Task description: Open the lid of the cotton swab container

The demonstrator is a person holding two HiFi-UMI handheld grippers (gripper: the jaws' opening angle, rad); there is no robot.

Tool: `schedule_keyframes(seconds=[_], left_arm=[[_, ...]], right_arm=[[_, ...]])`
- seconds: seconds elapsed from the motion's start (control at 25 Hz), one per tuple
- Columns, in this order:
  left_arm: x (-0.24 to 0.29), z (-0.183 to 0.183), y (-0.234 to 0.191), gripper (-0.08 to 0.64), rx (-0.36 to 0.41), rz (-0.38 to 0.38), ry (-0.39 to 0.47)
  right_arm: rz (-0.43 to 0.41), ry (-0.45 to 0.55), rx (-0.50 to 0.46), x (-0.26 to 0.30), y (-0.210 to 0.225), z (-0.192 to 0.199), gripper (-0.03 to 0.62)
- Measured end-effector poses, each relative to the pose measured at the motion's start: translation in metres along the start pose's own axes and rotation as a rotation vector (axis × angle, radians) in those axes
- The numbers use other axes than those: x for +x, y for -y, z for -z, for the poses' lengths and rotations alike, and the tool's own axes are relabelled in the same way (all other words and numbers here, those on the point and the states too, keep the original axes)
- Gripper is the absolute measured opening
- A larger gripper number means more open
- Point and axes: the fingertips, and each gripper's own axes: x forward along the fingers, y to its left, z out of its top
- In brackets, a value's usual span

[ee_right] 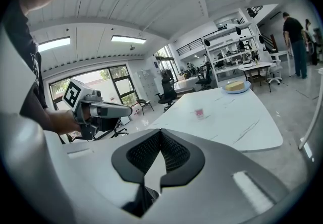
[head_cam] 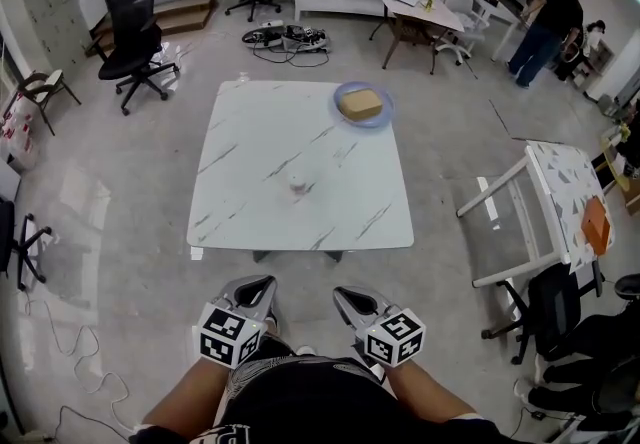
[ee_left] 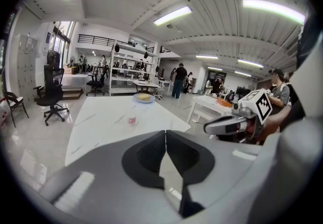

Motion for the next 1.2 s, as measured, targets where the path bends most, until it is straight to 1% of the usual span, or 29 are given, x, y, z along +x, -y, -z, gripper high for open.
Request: schedule_keyframes(seconds=[0.16, 0.44, 0.72, 0.92, 1.2], left_arm=[[0.018, -0.015, -0.023, 0.060, -0.002, 0.000, -0.001], [0.046, -0.045, -0.065, 0.060, 0.020, 0.020, -0.015], [0.073, -0.067, -0.110, 0.060, 0.040, 0.073, -0.040], [0.089, -0.079, -0.144, 0.060, 0.061, 0.110, -0.041], [0.106, -0.093, -0.179, 0.060, 0.130, 0.165, -0.050]], right_arm=[[0.005, -0.004, 0.005, 0.021, 0.016, -0.016, 0.000], [0.034, 0.002, 0.020, 0.059, 0.043, -0.046, 0.000], [0.090, -0.006, 0.062, 0.103, 0.065, -0.067, 0.000], [0.130, -0.005, 0.052, 0.136, 0.079, -0.087, 0.000], [0.185, -0.008, 0.042, 0.174, 0.085, -0.110, 0.000]])
